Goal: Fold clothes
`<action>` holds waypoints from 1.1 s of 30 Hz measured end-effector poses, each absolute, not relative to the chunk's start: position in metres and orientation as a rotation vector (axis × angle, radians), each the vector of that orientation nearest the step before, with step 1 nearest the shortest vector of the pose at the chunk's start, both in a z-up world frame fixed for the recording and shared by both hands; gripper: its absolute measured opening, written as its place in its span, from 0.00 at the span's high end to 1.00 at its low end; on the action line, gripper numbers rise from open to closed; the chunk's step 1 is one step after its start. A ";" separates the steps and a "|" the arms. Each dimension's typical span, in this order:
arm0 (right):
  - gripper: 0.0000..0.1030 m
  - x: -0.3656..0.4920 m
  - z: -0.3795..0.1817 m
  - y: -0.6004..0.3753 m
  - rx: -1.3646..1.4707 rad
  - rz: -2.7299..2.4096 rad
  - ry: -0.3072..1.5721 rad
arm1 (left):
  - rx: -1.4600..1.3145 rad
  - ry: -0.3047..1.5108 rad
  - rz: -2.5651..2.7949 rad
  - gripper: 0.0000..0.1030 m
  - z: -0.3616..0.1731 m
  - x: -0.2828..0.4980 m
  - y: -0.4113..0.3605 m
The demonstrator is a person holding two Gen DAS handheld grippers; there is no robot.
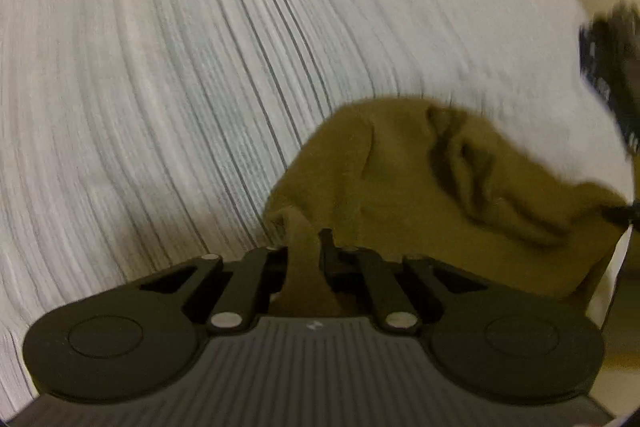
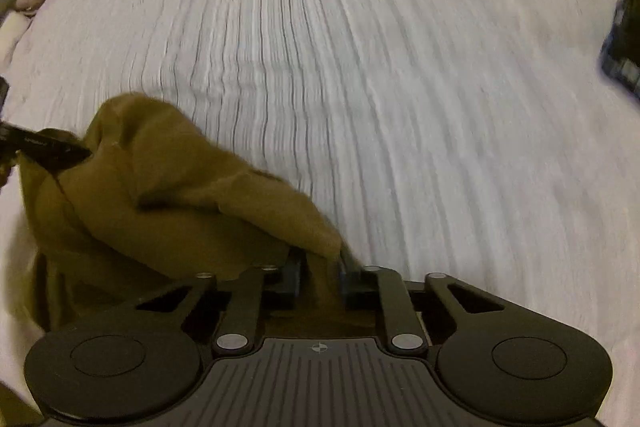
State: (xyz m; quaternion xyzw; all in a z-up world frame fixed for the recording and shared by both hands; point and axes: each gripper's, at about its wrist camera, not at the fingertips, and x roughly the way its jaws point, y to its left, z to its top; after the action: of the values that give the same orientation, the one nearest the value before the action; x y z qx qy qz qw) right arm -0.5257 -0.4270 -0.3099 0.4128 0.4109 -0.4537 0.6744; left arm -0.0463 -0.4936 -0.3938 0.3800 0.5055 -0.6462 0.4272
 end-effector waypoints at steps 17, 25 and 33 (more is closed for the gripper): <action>0.94 -0.486 -0.056 -0.413 0.202 -1.183 0.374 | 0.263 0.397 -1.706 0.98 -0.045 0.003 -0.329; 0.94 -0.465 0.020 -0.362 0.029 -1.088 0.258 | 0.224 0.259 -1.664 0.98 0.006 -0.010 -0.218; 0.94 -0.475 0.035 -0.298 0.007 -0.997 0.334 | 0.248 0.264 -1.628 0.97 0.017 -0.012 -0.132</action>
State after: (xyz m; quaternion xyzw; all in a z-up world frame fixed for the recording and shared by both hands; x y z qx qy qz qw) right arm -0.4754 -0.2978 0.0347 0.0034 0.1594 -0.4757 0.8650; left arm -0.0117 -0.1323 0.0166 0.1103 0.1171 -0.7229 0.6720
